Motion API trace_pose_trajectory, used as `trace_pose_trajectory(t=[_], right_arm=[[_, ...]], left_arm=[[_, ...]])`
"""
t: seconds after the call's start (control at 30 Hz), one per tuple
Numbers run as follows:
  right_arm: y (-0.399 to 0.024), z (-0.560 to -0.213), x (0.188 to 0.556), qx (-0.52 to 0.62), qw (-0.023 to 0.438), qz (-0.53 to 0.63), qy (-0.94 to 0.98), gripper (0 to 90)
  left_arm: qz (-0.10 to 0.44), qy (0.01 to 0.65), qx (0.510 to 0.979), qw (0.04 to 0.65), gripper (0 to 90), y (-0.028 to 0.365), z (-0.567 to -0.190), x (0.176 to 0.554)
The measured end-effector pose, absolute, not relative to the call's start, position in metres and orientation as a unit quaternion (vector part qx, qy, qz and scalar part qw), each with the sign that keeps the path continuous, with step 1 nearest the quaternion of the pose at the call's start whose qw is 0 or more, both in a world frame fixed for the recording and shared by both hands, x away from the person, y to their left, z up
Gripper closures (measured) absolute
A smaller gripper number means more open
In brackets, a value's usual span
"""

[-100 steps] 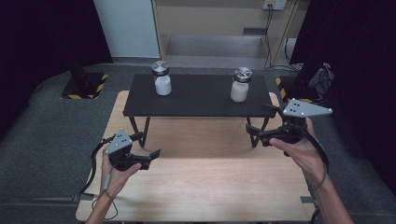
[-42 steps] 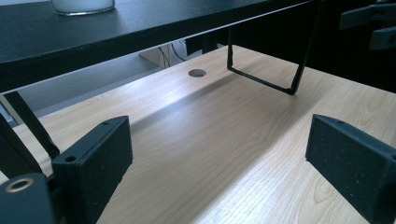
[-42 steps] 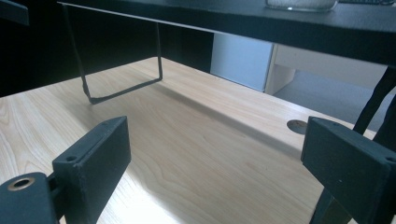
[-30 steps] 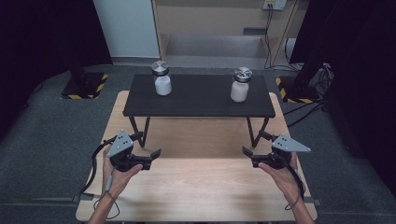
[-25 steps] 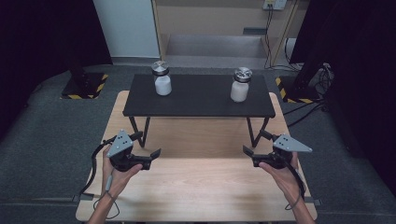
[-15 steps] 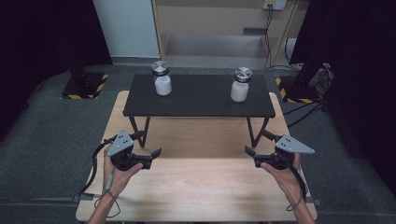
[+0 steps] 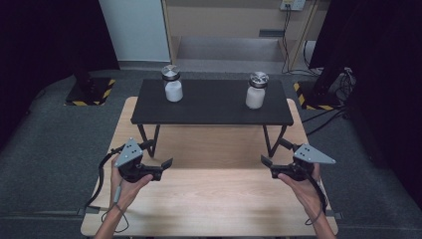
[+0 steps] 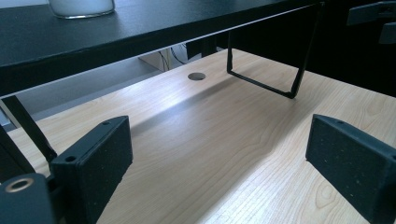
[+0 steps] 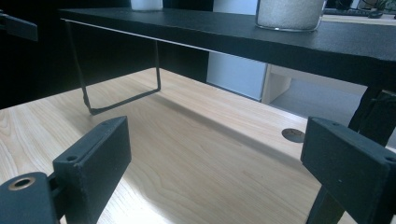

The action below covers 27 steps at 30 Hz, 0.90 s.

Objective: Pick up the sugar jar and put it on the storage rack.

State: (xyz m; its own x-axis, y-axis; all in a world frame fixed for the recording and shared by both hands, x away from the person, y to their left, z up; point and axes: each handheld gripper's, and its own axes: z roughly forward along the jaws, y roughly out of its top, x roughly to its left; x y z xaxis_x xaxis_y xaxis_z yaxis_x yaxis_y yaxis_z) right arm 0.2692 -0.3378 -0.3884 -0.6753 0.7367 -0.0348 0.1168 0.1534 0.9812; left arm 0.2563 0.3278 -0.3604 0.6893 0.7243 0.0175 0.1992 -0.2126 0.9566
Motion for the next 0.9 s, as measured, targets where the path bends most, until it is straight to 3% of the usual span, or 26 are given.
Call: trace_pose_trajectory(t=[0.9], right_arm=[[-0.3373,-0.3884,0.2680,0.302,0.268,0.576,0.711,8.6]], left_arm=[[0.240,0.311,0.741,0.545,6.3,0.3282,-0.3603,0.2553]])
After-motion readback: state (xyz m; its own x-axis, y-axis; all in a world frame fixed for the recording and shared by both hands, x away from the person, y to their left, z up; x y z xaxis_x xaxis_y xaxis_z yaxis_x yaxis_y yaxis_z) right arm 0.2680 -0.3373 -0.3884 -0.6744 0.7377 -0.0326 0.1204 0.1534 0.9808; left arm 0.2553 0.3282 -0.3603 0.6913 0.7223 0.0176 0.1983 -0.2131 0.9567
